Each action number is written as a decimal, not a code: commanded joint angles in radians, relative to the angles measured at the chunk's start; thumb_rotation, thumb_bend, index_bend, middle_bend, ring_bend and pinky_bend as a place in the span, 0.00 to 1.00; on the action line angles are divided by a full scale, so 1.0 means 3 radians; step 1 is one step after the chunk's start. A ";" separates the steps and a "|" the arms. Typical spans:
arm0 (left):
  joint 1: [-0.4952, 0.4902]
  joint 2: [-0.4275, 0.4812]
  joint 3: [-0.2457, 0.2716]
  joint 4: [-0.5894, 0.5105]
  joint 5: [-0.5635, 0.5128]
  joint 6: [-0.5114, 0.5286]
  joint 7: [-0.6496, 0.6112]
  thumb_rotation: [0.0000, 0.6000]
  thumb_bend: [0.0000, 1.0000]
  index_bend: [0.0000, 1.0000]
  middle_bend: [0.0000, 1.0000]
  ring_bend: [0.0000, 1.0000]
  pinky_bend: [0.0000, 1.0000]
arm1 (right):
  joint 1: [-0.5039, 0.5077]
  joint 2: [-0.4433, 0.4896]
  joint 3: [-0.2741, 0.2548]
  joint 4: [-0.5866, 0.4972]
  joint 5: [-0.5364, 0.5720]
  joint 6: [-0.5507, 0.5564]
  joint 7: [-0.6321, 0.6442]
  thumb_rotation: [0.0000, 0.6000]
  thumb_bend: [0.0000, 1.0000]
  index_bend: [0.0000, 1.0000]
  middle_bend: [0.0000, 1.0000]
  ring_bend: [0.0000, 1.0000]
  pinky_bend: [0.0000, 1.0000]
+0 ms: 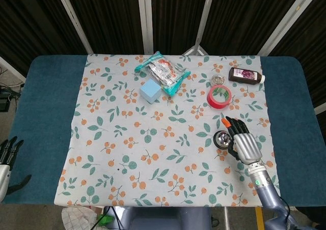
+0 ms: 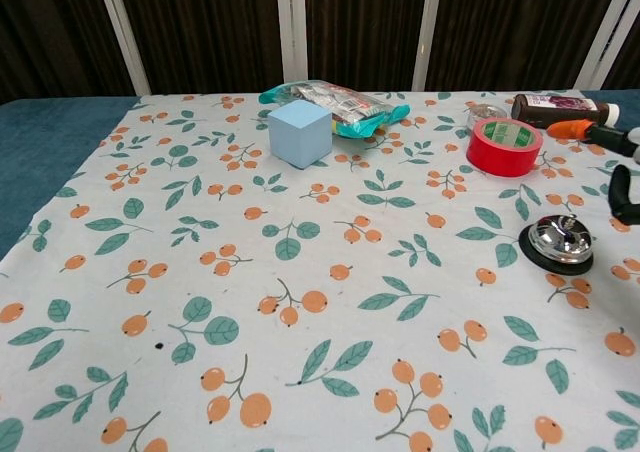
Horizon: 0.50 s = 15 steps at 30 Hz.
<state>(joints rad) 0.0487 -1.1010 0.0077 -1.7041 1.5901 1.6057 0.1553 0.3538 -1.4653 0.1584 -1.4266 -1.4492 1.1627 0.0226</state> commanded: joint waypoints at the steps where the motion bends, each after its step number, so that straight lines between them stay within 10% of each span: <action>1: 0.0000 0.0003 -0.0005 -0.0001 -0.0009 0.0002 -0.0010 1.00 0.29 0.07 0.00 0.00 0.09 | 0.0120 -0.0182 0.0053 0.0184 0.0129 -0.0150 -0.0046 1.00 1.00 0.02 0.00 0.00 0.00; 15: -0.0033 -0.0011 -0.0038 -0.0008 -0.0083 -0.0052 0.0033 1.00 0.29 0.07 0.00 0.00 0.09 | 0.0390 -0.0732 0.0070 0.0952 0.0162 -0.0374 0.0371 1.00 1.00 0.02 0.00 0.00 0.00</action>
<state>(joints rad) 0.0394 -1.1038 -0.0031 -1.7061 1.5662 1.5908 0.1643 0.4571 -1.6636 0.1835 -1.1681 -1.3976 1.0637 0.1161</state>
